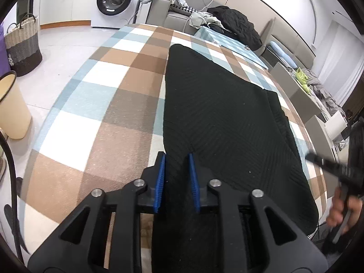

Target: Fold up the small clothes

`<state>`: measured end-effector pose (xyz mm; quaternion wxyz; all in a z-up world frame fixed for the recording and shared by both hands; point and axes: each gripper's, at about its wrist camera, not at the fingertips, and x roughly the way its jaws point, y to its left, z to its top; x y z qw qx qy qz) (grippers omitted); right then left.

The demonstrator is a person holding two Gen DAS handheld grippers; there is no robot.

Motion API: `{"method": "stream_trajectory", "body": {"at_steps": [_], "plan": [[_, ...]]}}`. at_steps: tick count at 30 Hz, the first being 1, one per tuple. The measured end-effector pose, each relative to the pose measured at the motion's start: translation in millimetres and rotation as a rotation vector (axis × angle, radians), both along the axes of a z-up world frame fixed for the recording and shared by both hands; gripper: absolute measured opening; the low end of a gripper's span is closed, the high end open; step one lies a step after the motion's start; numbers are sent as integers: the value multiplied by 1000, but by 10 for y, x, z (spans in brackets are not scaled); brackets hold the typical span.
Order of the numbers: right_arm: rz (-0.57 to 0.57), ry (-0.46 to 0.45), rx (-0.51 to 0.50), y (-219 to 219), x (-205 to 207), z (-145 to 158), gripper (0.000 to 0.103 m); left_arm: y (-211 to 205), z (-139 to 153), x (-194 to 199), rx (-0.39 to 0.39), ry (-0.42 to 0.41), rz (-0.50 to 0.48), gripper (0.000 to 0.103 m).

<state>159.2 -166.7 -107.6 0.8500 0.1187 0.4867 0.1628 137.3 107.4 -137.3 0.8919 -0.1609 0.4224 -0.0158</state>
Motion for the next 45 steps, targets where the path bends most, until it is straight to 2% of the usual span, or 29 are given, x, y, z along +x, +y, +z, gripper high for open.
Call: {"method": "stream_trajectory", "body": {"at_steps": [2,4,6,7,12,13,14,15,16,18,19,23,25,27,30,33,34,37,40,43,45], "plan": [[-11,6,41,7,207,-1,28,8,55,-52,2,-10,5,30],[-18,-1,60,59,396,-30,32,11,125,-126,3,-27,13,53],[-29,25,90,68,583,-116,34,3,195,-219,-6,-47,18,64],[-34,38,104,75,659,-161,36,-6,228,-254,-18,-58,12,65],[-51,43,125,156,932,-287,33,-125,282,-341,-41,-60,-19,66],[-48,28,114,190,969,-268,20,-172,284,-344,-43,-60,-34,66],[-32,4,105,241,991,-217,13,-199,287,-344,-42,-60,-42,66],[-12,-17,103,274,978,-153,8,-236,292,-343,-40,-59,-48,66],[22,-66,115,308,961,-28,7,-283,301,-341,-39,-60,-62,66],[67,-133,90,361,926,163,7,-349,315,-333,-39,-65,-85,66],[63,-131,75,360,955,186,7,-393,320,-335,-34,-68,-97,66],[2,-10,20,242,1151,-142,8,-554,283,-331,-8,-51,-131,66],[-4,44,-11,200,1182,-313,14,-602,257,-338,0,-35,-146,66],[-20,24,21,112,1076,-289,21,-637,252,-363,13,-31,-152,66],[-65,-41,38,-9,854,-87,22,-651,255,-380,17,-33,-158,66],[-20,-30,215,-53,717,29,22,-647,256,-372,15,-33,-157,66],[-2,-17,241,-16,687,42,22,-651,257,-370,14,-32,-159,66],[27,17,184,147,695,-40,22,-653,267,-365,18,-34,-163,66],[-7,109,151,199,821,-289,25,-645,279,-404,20,-39,-164,66],[-11,84,205,214,927,-400,25,-632,272,-424,19,-35,-159,66],[-11,61,197,254,953,-395,21,-625,277,-432,20,-36,-157,66]]}}
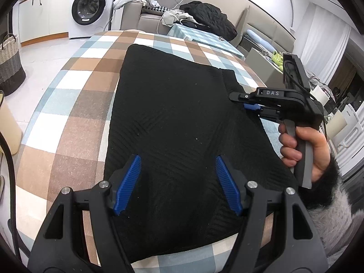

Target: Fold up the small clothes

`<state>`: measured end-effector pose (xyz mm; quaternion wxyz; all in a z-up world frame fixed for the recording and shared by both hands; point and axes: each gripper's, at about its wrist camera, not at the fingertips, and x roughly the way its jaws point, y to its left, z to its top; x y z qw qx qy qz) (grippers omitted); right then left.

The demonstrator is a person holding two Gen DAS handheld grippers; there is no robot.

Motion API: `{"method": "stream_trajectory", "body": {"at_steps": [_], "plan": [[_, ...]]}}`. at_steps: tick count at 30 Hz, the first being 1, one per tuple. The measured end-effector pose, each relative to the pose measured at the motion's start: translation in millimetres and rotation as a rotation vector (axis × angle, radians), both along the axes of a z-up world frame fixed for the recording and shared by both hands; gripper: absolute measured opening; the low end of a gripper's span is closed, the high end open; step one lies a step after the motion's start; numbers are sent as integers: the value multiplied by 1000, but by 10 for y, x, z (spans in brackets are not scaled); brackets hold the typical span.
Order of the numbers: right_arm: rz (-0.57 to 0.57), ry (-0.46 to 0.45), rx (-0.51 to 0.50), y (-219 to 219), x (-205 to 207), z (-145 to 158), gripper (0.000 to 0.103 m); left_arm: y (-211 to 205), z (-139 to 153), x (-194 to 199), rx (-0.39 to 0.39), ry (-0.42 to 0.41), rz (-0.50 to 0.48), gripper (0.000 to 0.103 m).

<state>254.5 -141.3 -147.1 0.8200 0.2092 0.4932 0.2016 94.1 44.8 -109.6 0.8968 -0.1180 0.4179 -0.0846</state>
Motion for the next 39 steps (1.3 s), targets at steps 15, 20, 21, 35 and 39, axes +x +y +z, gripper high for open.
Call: {"method": "stream_trajectory", "body": {"at_steps": [15,20,21,35,39], "plan": [[-2,20,-122,-70,-158,141,13,-4,23,7,10,2,-18,66],[55,-15,27,-236,-654,284,24,77,-26,-12,4,16,1,66],[71,-11,62,-242,-773,291,25,91,-36,-7,3,17,4,66],[125,-72,-20,-17,-1190,444,7,186,31,-89,-6,-6,29,66],[82,22,-70,-24,-1162,172,11,174,-37,-50,9,19,26,66]]}}
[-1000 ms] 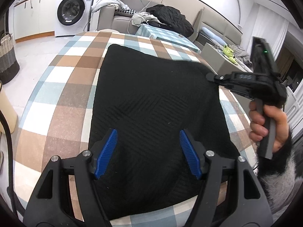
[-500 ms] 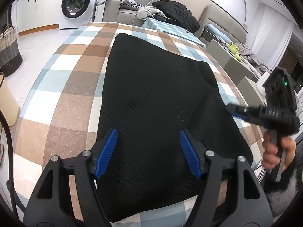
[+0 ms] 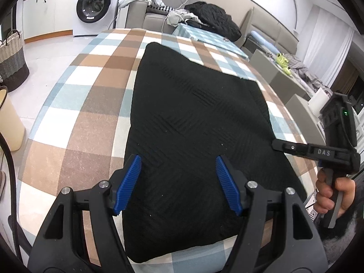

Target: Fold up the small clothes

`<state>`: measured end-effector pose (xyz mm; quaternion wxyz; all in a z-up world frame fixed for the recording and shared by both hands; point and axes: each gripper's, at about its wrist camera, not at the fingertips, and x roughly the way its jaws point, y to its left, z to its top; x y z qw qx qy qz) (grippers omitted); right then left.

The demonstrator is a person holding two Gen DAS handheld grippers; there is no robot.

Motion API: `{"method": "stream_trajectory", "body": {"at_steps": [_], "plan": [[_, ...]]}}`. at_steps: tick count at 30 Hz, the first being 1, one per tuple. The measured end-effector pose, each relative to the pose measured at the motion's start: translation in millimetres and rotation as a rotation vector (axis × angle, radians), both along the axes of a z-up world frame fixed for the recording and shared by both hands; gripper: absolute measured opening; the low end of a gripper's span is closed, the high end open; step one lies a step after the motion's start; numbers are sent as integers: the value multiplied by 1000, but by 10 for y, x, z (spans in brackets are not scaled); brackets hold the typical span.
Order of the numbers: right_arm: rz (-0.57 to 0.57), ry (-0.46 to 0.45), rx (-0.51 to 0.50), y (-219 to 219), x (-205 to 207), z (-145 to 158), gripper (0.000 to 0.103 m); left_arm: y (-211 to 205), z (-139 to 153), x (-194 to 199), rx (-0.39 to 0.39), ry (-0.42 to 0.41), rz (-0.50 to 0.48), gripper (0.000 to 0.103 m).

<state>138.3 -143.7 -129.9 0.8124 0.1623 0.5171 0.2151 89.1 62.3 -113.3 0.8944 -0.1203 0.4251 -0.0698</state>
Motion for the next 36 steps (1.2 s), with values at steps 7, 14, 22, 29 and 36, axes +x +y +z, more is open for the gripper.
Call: {"method": "stream_trajectory", "body": {"at_steps": [7,14,22,29,36], "plan": [[9,35,126,-188,-259,18,26,71,-12,-82,-4,6,19,66],[109,37,130,-58,-699,-21,30,133,-73,-226,-19,28,31,66],[160,-47,-5,69,-796,93,8,265,-202,-452,-2,79,57,66],[107,-32,32,-44,-862,-4,14,322,-253,-574,5,93,72,66],[45,-68,7,-73,-744,102,49,338,-216,-531,-13,72,65,66]]}}
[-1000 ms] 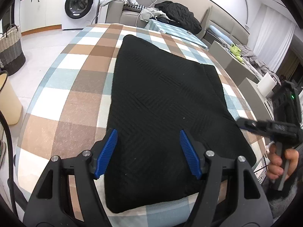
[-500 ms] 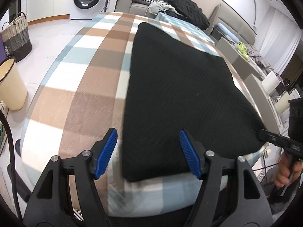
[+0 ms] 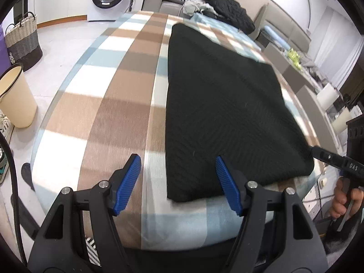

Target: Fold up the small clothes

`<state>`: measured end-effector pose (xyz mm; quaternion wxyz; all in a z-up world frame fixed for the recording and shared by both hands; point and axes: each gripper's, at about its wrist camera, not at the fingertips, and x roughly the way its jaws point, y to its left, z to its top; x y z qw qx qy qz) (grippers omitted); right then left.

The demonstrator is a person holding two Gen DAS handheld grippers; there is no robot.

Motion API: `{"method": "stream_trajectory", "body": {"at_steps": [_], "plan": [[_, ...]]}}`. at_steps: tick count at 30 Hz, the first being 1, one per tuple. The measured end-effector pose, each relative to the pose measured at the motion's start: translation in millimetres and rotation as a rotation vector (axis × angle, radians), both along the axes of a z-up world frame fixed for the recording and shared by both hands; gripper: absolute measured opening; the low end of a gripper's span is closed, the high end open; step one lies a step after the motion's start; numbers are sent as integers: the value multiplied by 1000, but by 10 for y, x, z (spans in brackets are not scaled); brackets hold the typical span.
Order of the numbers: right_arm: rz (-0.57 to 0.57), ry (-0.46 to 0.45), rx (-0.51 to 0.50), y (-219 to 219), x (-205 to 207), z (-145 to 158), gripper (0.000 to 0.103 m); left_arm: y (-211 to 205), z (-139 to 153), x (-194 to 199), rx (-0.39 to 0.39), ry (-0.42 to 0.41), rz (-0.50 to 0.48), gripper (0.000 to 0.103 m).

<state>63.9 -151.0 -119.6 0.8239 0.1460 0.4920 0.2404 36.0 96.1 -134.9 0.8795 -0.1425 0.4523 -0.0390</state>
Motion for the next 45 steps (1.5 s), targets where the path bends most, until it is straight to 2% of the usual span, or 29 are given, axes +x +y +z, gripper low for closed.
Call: {"method": "stream_trajectory", "body": {"at_steps": [1,6,10,11,13,14,15,17,24,30,37,41,44,45], "plan": [[-34,-20,6,-19,58,21,57,4,18,69,-14,-14,-1,66],[-129,14,-11,-2,464,-129,57,-62,6,401,1,-20,14,66],[-131,-1,-35,71,585,-166,57,-153,-73,568,31,-1,-2,64],[-125,-4,-49,104,617,-175,57,-169,-90,594,31,1,-6,60],[-120,-2,-73,159,627,-212,53,-188,-108,642,22,4,-7,41],[-114,-3,-87,174,646,-221,40,-192,-107,654,28,0,-2,36],[-106,3,-92,174,656,-252,33,-194,-109,668,32,-3,-2,26],[-97,-1,-84,187,666,-261,28,-187,-110,703,17,-8,-11,20],[-113,-10,-101,159,782,-268,25,-267,-119,906,26,-16,-23,18],[-153,-28,-141,96,1139,-233,25,-367,-132,1385,21,-26,-16,18],[-198,-86,-202,13,1656,-223,25,-605,-108,1956,102,-43,-44,18],[-201,-105,-227,13,1707,-198,26,-673,-99,2114,135,-50,-44,18],[-188,-120,-243,35,1662,-175,29,-670,-92,2110,136,-56,-41,18],[-184,-129,-251,41,1645,-158,34,-656,-90,2107,136,-60,-38,18]]}}
